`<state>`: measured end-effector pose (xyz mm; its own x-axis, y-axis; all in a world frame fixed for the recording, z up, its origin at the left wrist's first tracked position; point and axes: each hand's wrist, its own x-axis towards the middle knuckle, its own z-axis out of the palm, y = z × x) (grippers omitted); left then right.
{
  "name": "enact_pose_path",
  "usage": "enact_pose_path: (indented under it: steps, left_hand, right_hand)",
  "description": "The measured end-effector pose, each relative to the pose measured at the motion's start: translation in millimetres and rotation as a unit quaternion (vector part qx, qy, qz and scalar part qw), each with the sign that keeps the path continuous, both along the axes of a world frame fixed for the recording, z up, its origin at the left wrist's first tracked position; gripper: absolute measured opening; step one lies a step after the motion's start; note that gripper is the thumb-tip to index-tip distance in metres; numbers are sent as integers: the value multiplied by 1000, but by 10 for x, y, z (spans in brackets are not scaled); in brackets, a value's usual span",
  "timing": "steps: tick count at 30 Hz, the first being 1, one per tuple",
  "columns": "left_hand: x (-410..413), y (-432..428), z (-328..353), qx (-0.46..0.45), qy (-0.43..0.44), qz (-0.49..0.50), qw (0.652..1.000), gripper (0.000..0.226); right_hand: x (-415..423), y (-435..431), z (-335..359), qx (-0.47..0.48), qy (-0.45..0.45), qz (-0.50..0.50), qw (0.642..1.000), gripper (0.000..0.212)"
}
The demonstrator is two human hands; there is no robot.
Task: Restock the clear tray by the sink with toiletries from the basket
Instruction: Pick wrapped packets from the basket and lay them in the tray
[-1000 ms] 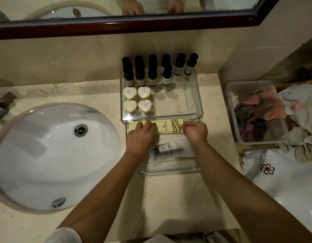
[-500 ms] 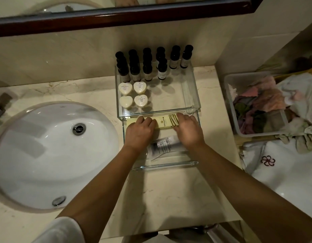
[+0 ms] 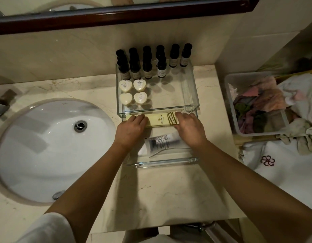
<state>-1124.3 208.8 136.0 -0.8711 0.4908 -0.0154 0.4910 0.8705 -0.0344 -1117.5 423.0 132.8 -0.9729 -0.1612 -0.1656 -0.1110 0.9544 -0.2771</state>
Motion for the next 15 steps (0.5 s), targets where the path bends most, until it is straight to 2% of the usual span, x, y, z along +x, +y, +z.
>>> enact_pose_path:
  steps: [5,8,12,15]
  left_hand:
    - [71,-14,8,-20,-11,19,1000,56]
    - [170,-25,50,-19,-6,42,999,53]
    - [340,-40,217,-6,4,108,994,40]
    - [466,-62,298,0,7,157,988,31]
  right_hand:
    - [17,80,80,-2,-3,14,1000,41]
    - [32,119,164,-3,0,24,1000,34]
    - [27,204,327,0,6,39,999,25]
    - [16,240,401,28,10,86,996,25]
